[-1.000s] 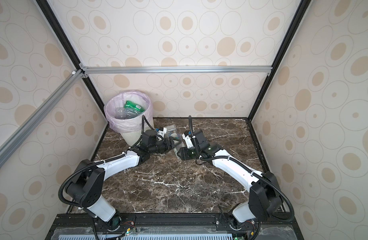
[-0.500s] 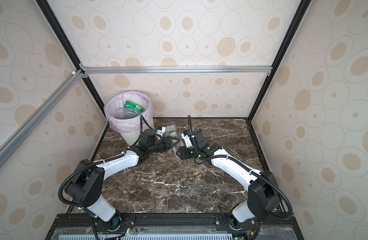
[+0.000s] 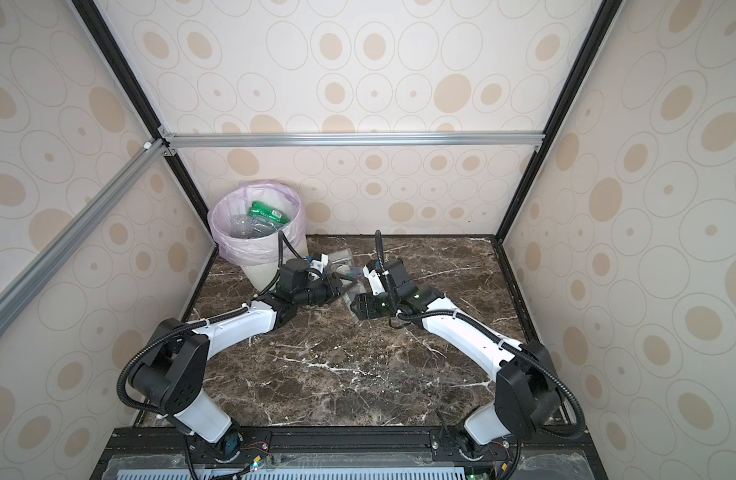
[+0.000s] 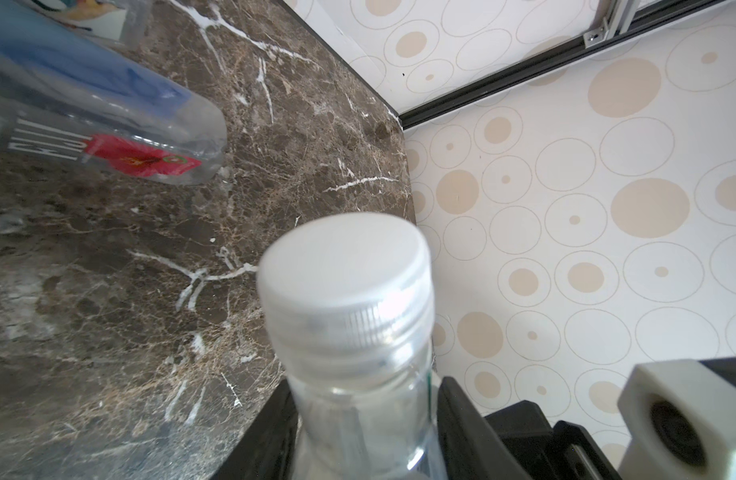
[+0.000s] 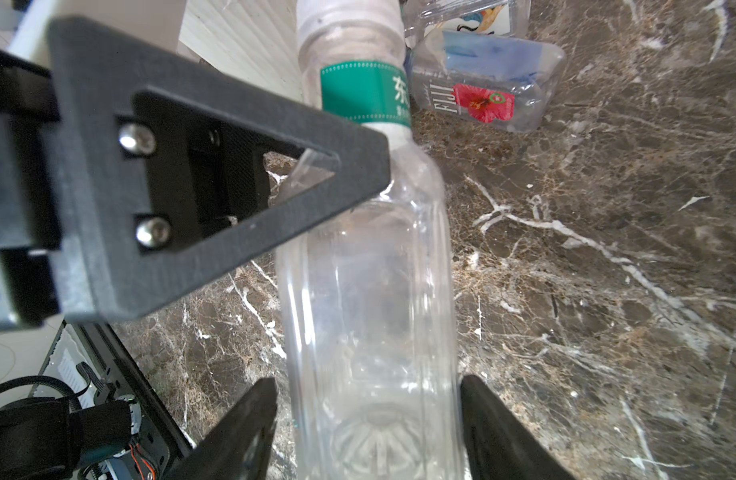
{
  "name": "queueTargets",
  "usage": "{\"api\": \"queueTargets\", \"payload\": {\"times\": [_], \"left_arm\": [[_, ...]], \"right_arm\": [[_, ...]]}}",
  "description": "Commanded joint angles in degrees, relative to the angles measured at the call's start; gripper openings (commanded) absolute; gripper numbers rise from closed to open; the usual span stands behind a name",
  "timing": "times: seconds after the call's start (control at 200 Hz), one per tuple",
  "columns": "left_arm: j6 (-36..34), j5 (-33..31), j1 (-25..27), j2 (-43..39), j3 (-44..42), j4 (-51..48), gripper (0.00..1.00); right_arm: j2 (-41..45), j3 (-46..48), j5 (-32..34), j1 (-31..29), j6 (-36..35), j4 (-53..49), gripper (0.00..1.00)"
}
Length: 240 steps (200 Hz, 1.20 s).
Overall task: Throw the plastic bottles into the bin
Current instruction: 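Grip the bottle's white cap with the left gripper while the right holds the base, then carry the green-labelled bottle over the bin with the left gripper while the right releases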
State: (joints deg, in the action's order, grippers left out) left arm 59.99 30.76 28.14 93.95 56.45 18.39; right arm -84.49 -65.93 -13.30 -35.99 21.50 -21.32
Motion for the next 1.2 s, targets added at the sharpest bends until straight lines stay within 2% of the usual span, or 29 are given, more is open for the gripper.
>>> {"api": "queueTargets", "payload": {"times": [0.0, 0.415, 0.56, 0.685, 0.725, 0.905, 1.195], "left_arm": [[-0.5, -0.3, -1.2, -2.0, 0.1, -0.3, 0.50], [-1.6, -1.2, -2.6, -5.3, 2.5, -4.8, 0.50], [-3.3, -2.4, -3.0, -7.2, 5.5, -8.8, 0.50], [-4.3, -3.2, -3.9, -8.8, 8.7, -12.1, 0.50], [-4.4, -3.2, -4.3, -9.1, 9.8, -12.9, 0.50], [-5.4, -3.3, -7.4, -10.9, 15.3, -16.4, 0.50], [-6.3, -1.6, -15.8, -12.1, 24.8, -19.6, 0.51]], "right_arm": [[1.1, -1.7, -0.1, -0.6, -0.4, 0.0, 0.74], [4.8, -3.7, 2.0, -0.6, -2.6, -0.7, 0.81], [5.8, -7.1, 2.2, -0.5, -4.0, -1.8, 0.89], [6.1, -10.4, 2.7, -0.6, -4.9, -2.1, 1.00], [6.1, -11.6, 2.7, -0.6, -5.2, -2.1, 1.00], [6.2, -15.9, 3.2, -1.3, -7.0, -0.5, 1.00], [2.6, -23.7, 4.1, -3.4, -9.4, 0.9, 1.00]]}}
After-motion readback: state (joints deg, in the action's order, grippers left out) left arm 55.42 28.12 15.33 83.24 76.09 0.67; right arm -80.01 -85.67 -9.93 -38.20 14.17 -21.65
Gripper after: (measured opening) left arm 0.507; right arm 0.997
